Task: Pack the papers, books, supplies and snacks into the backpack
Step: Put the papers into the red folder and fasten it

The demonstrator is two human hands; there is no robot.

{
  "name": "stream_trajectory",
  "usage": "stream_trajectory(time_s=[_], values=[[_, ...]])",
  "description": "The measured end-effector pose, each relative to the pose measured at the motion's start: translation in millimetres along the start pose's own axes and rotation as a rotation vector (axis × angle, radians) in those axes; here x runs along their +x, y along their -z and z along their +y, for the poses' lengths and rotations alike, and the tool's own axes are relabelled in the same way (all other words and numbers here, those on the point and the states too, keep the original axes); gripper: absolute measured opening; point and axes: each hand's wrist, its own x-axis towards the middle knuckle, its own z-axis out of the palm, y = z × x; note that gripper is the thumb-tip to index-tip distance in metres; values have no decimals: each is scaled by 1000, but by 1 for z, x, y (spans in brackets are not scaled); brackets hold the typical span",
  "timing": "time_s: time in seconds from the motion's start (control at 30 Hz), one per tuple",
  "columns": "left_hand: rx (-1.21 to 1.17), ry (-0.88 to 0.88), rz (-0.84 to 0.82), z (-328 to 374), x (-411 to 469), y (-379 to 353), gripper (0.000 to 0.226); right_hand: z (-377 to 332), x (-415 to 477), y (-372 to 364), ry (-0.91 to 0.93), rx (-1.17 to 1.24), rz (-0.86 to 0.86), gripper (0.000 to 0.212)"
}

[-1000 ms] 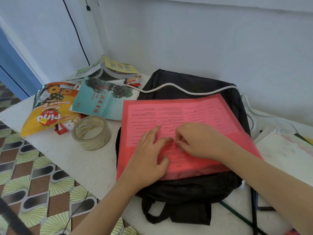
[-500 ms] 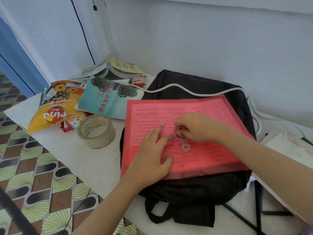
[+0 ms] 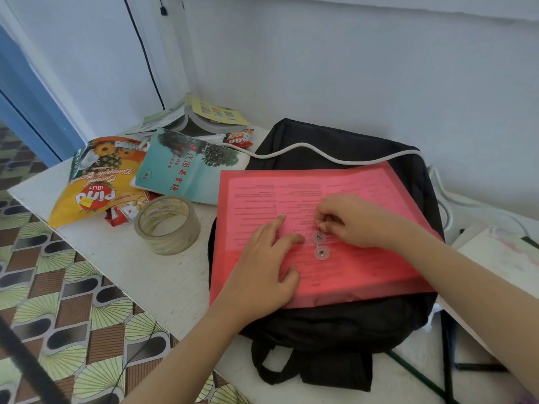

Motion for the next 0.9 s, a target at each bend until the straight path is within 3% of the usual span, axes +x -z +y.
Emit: stream_trajectory(time_s=[0.27,0.33,0.5,0.77,0.9], values=[[27,-2,-19,0,0,1,50,6,-31,12,-72,-9,101,23],[38,-7,-31,-1,0,2,50,14,-44,15,-164,10,144,28],[65,-30,-68,-3,1,6,58,21,-79,9,-558,-83,212,64],[171,-127,-140,-15,3,15,67,16,-99,10,-587,281,333,62],[113,-150,-145,-27,4,25,61,16,-108,21,-490,803,416,41]])
